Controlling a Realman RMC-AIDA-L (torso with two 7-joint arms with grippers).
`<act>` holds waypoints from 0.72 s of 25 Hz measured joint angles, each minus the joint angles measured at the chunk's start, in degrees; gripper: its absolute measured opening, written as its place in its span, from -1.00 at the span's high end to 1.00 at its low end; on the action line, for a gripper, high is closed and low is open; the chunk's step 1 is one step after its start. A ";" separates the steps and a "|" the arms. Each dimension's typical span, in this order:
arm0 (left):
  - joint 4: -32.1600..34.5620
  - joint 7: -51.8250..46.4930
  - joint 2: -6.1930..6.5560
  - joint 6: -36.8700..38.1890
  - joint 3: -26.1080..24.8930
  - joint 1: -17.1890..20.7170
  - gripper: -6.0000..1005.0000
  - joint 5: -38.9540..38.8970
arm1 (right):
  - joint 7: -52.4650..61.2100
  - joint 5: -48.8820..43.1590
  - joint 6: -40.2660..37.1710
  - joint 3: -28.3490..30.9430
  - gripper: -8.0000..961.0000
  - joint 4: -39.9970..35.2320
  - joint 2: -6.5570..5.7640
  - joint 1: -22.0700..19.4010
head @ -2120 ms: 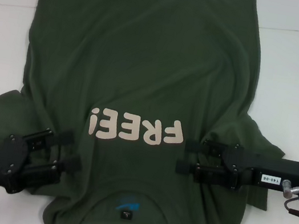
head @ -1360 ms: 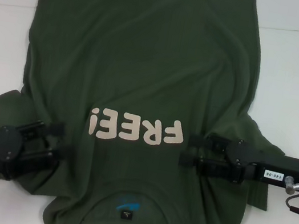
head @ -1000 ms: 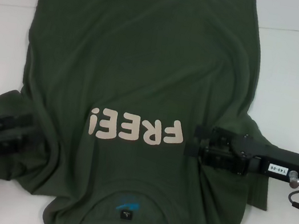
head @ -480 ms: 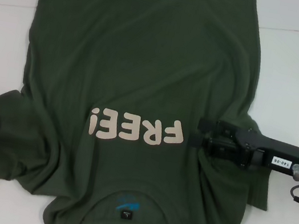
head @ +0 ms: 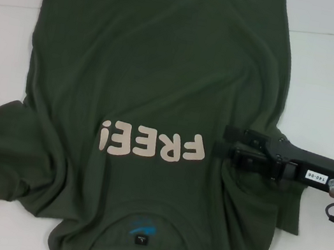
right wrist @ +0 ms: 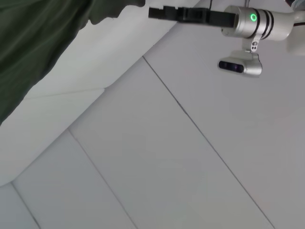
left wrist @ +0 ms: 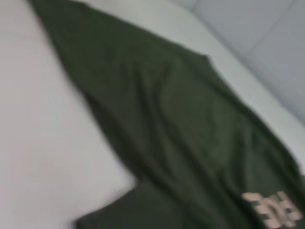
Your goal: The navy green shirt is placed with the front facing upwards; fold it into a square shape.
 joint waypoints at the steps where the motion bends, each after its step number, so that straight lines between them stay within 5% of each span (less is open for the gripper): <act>1: 0.00 -0.39 0.10 -0.92 -0.04 -0.05 -0.62 0.72 | 0.03 0.01 -0.02 0.26 -0.91 -0.03 0.00 0.00; 18: 0.49 -2.05 -0.89 -8.21 0.00 -1.58 -0.60 8.00 | 0.11 0.08 -0.06 1.00 -0.91 0.11 -0.17 -0.43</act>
